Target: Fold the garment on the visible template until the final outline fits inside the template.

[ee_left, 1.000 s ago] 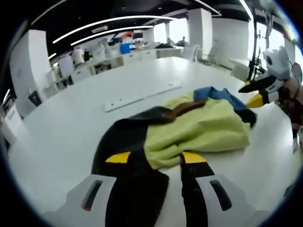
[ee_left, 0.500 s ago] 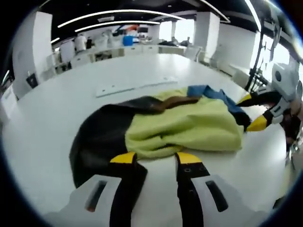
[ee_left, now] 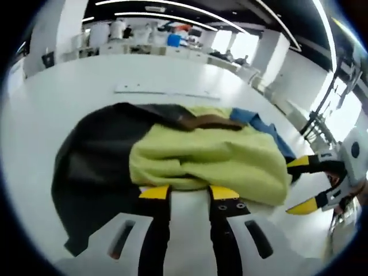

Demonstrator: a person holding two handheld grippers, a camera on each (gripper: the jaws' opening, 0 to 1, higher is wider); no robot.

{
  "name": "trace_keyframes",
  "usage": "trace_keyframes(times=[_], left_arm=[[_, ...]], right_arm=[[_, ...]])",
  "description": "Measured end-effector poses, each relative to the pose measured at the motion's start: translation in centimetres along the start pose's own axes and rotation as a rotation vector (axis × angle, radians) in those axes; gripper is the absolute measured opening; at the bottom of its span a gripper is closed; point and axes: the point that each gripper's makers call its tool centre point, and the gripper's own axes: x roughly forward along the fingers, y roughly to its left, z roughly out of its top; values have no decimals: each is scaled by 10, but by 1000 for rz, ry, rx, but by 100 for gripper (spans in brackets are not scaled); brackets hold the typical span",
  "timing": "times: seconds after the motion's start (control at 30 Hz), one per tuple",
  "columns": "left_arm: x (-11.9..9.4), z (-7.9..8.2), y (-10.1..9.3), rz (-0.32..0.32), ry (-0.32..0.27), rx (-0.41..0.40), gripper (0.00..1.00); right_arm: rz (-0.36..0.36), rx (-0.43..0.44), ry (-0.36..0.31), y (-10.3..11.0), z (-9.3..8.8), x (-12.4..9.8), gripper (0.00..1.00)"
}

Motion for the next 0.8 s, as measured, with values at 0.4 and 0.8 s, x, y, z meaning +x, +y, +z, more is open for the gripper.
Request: trace_keyframes(times=[0.4,0.8], left_arm=[[3,4,4,30,-17,-22,13],[-11,-4,2,24,-11,61,17]], right_arm=[[-62,-78,-16,1,-2,22,11],[46,-84,-84,20,26,4,0]])
